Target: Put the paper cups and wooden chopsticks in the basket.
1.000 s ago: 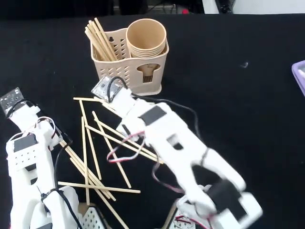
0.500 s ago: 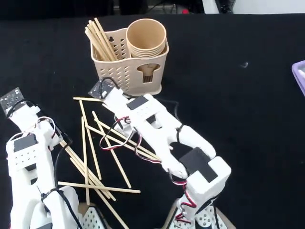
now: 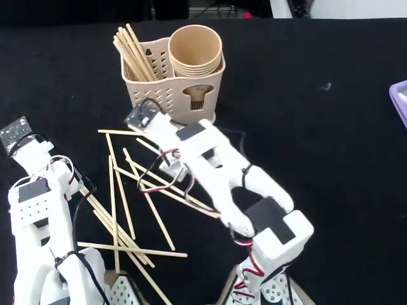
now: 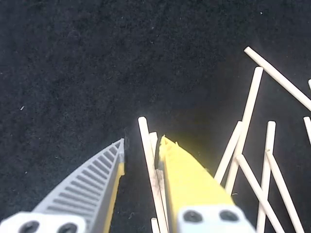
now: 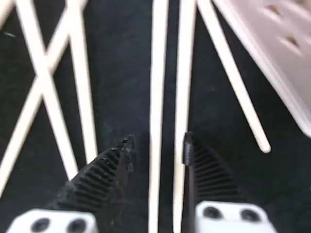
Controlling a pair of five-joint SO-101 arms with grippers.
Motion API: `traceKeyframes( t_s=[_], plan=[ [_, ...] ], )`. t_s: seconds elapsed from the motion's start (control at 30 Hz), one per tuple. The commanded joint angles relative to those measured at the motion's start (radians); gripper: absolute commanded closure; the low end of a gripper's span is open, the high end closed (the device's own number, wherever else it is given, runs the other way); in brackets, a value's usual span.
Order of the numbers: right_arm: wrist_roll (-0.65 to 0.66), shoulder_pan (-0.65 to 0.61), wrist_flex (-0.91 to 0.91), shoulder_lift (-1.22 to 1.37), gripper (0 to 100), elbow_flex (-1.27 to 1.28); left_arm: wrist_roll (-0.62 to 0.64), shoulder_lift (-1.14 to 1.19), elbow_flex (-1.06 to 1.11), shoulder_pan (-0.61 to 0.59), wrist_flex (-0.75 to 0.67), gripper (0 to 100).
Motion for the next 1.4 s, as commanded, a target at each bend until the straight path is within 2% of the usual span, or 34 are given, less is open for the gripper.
traceKeyframes(
  t_s=[0.0,0.27,0.43,0.5,0.57,0.63,0.87,1.13,1.3,1.37],
  plan=[
    [0.009,0.043,0.006,-0.044,73.4,-0.030,0.005,0.002,-0.019,-0.015,-0.017,88],
    [0.012,0.008,-0.029,0.102,75.5,-0.036,0.005,0.002,-0.019,-0.015,-0.017,88],
    [0.011,-0.008,-0.028,0.093,76.4,-0.041,0.003,0.002,-0.019,-0.015,-0.017,88],
    [0.009,-0.003,-0.028,0.079,84.8,-0.041,0.003,0.002,-0.019,-0.015,-0.017,88],
    [0.003,0.000,-0.028,0.065,98.8,-0.039,0.003,0.002,-0.019,-0.015,-0.017,88],
    [0.003,0.000,-0.005,0.048,96.6,-0.035,0.003,0.002,-0.019,-0.015,-0.015,88],
    [0.003,0.000,0.057,-0.116,98.8,0.039,0.003,0.002,-0.021,-0.015,-0.014,88],
    [0.009,-0.005,-0.089,-0.228,98.2,0.205,0.003,0.002,-0.021,-0.015,-0.015,88],
    [0.002,-0.005,-0.137,-0.130,83.7,0.151,0.003,0.002,-0.019,-0.015,-0.015,88],
    [0.002,-0.005,-0.135,-0.071,83.8,0.107,0.003,0.002,-0.019,-0.015,-0.015,88]
  ],
)
